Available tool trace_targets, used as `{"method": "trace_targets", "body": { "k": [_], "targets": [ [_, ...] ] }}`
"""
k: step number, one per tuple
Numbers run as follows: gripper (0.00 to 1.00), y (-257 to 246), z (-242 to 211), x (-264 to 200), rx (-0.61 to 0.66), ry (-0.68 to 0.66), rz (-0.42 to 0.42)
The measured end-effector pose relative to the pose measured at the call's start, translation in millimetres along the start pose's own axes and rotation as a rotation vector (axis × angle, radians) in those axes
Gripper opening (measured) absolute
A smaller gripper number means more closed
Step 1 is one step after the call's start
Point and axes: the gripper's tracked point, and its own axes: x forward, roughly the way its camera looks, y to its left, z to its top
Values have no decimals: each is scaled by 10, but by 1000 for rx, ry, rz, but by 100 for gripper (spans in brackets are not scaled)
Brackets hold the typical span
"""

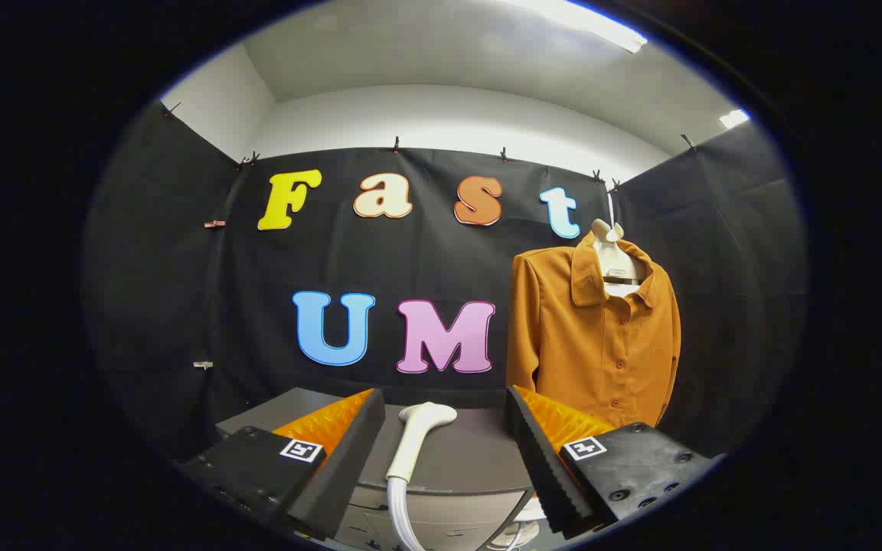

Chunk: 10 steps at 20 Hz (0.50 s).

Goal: Iron the clothes twice with a garment steamer, once on the left side and once on the right side.

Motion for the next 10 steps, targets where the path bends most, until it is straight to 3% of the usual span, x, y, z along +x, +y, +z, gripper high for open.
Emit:
{"method": "trace_targets", "body": {
  "k": [10],
  "targets": [
    [98,97,-19,-132,8,9,-1]
  ]
}}
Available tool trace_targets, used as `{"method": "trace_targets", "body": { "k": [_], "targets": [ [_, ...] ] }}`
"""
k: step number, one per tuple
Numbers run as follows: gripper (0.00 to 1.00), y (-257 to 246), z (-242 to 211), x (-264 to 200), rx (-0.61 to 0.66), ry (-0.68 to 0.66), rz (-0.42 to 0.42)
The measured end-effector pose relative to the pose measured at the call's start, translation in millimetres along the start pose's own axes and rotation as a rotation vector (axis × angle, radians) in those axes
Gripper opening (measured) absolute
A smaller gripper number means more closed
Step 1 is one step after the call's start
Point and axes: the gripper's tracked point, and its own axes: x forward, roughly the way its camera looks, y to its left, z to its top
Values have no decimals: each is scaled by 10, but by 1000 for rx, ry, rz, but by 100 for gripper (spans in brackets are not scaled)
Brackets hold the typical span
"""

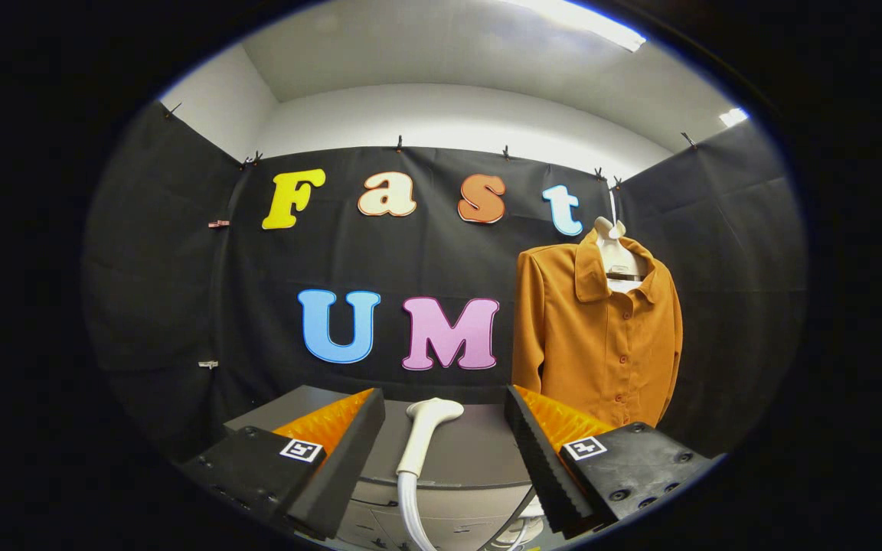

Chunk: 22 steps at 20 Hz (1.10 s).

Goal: Iron the clothes twice with a garment steamer, once on the left side and once on the right side.

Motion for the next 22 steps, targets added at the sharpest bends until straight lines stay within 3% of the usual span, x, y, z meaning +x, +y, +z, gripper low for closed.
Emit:
{"method": "trace_targets", "body": {
  "k": [14,22],
  "targets": [
    [98,-16,-107,-29,-10,22,-41],
    [98,-104,-476,52,-3,106,-148]
  ]
}}
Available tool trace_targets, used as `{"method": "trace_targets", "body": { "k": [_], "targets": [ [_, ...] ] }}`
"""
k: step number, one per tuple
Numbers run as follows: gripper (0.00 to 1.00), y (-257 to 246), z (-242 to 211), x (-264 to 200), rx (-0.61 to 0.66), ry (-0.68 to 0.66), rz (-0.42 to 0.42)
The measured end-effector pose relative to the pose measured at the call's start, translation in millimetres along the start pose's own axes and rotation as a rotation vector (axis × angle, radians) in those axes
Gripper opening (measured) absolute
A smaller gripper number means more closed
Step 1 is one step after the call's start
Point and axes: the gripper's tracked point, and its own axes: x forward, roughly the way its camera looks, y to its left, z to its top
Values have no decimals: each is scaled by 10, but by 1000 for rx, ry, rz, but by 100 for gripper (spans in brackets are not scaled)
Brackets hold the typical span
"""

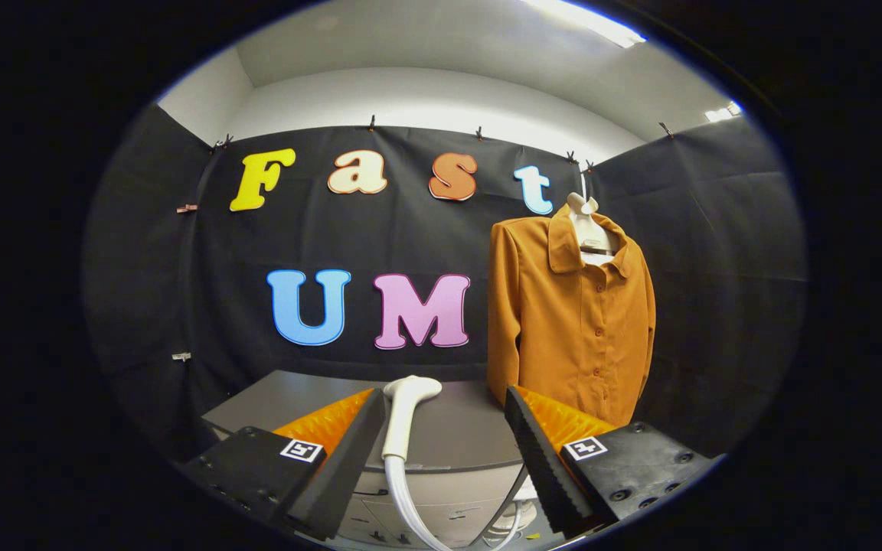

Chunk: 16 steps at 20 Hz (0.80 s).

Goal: Iron the clothes twice with a garment steamer, once on the left side and once on the right side.

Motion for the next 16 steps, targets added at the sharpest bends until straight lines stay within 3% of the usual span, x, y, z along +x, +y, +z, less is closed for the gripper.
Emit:
{"method": "trace_targets", "body": {
  "k": [4,10,16],
  "targets": [
    [98,97,-209,145,3,58,-8],
    [98,415,-431,634,-6,112,75],
    [99,645,-857,1237,-2,262,138]
  ]
}}
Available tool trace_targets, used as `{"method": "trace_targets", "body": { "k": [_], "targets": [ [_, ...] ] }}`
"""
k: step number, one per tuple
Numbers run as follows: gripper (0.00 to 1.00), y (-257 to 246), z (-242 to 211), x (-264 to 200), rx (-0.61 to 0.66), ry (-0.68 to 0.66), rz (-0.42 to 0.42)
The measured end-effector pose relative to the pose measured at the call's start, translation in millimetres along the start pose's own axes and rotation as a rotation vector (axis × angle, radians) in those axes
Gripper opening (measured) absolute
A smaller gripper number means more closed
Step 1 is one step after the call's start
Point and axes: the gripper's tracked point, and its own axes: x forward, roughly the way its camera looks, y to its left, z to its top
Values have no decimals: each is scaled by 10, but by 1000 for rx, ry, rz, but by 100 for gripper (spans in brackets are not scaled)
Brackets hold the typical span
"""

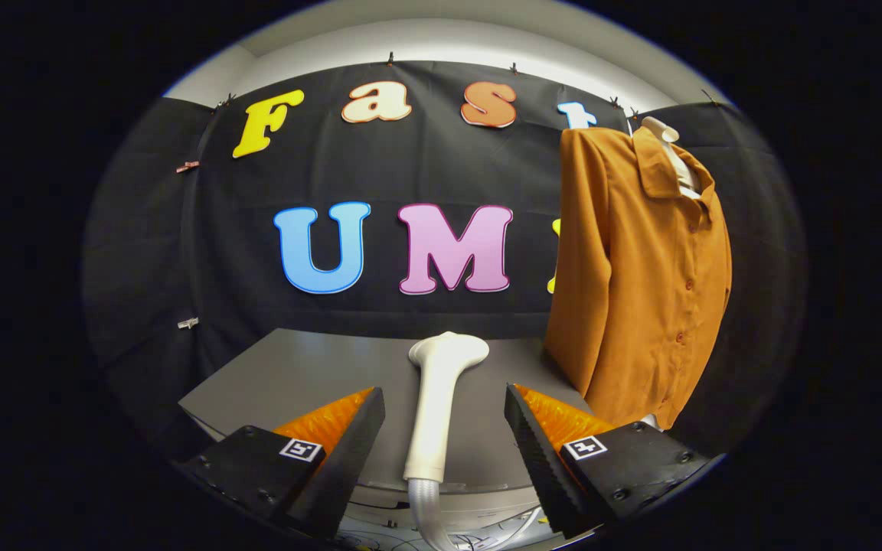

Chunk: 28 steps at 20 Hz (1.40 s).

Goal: Iron the clothes twice with a garment steamer, once on the left side and once on the right side.

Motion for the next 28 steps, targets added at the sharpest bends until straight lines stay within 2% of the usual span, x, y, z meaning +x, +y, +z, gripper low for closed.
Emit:
{"method": "trace_targets", "body": {
  "k": [6,12,13,14,16,19,21,22,28],
  "targets": [
    [98,-10,-367,428,-6,184,-4],
    [98,-121,-685,586,0,381,-39],
    [89,-133,-696,595,-6,395,-41],
    [89,-106,-678,577,-12,397,-34],
    [81,-13,-701,600,-30,405,-8],
    [45,55,-682,640,-51,406,10],
    [41,142,-687,630,-19,394,44],
    [35,183,-682,632,-18,383,55],
    [34,152,-295,345,8,209,71]
  ]
}}
